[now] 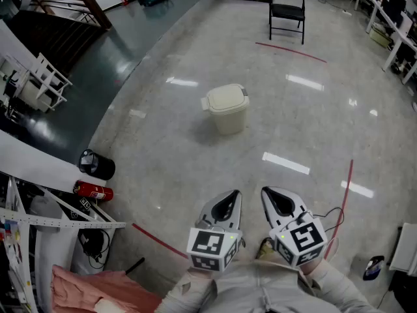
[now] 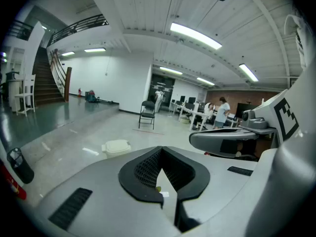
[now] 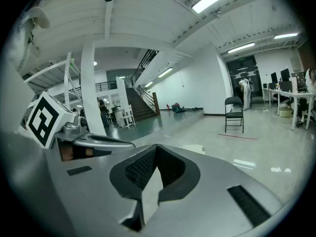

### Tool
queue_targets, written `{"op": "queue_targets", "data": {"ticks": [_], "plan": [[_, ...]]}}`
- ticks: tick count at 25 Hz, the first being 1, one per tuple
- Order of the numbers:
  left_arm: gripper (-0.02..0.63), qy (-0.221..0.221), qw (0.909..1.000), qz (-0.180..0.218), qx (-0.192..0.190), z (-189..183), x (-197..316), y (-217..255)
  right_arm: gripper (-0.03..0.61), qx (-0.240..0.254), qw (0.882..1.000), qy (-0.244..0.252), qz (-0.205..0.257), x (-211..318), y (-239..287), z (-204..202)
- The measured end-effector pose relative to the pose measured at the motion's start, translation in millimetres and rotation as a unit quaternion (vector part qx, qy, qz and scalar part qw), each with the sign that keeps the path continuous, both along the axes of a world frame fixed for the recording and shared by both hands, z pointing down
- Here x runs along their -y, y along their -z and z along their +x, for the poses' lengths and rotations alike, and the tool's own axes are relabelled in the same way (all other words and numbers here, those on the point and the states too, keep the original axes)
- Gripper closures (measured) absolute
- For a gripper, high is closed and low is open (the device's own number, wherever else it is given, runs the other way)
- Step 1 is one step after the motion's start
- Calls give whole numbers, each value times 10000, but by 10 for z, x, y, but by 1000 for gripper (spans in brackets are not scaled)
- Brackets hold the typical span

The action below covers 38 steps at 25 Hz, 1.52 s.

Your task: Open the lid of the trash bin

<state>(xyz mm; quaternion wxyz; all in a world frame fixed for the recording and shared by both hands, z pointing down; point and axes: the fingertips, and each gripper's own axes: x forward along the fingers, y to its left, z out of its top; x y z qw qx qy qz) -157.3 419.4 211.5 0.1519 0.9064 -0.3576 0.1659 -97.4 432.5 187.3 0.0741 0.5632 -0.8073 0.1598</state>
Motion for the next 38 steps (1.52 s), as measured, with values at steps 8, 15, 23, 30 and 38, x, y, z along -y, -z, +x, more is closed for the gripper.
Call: {"op": "queue_targets", "data": {"ticks": [8,15,23,30,38], "plan": [[609,81,10000,16,21,42,-394,69,578,-92,9999,142,28,-434,17,90],[609,-105,9998,181,1,43,-191,159,578,-108,9997,143,158,-260,88,-43],[609,-382,9991,147,-93,-40,206,178,578,74,9993,-156,317,125,149,-156],[609,-645,9978,93,-109,-154,501,133,578,70,9991,-291,297,443,110,-332],[609,-699,9975,91,-56,-315,717,92,578,44,9994,-243,261,686,77,-513]]}}
